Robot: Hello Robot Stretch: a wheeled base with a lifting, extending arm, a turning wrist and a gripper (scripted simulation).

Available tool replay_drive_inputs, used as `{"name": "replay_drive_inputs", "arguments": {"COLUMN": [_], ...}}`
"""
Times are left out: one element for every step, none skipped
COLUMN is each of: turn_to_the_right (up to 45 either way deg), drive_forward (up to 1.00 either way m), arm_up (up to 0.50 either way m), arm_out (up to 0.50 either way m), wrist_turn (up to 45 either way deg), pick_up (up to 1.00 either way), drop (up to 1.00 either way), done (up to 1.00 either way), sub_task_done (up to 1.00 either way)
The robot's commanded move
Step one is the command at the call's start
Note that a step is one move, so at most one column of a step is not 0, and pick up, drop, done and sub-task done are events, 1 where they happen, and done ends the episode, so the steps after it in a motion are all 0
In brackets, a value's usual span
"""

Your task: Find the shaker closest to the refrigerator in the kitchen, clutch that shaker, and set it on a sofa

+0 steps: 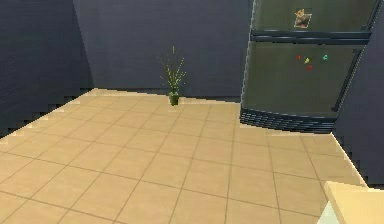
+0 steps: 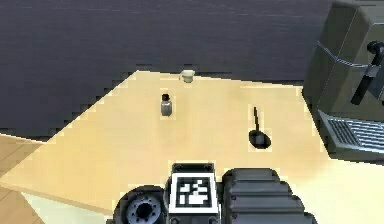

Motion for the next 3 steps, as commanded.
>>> {"name": "replay_drive_inputs", "arguments": {"turn_to_the_right": [0.0,0.0,0.0], "drive_forward": [0.00,0.00,0.00], "arm_up": [0.00,0.00,0.00], "arm_out": [0.44,0.00,0.00], "wrist_turn": [0.0,45.0,45.0], "pick_up": [0.00,0.00,0.00], "drop": [0.00,0.00,0.00], "done": [0.00,0.00,0.00], "sub_task_done": [0.00,0.00,0.00]}}
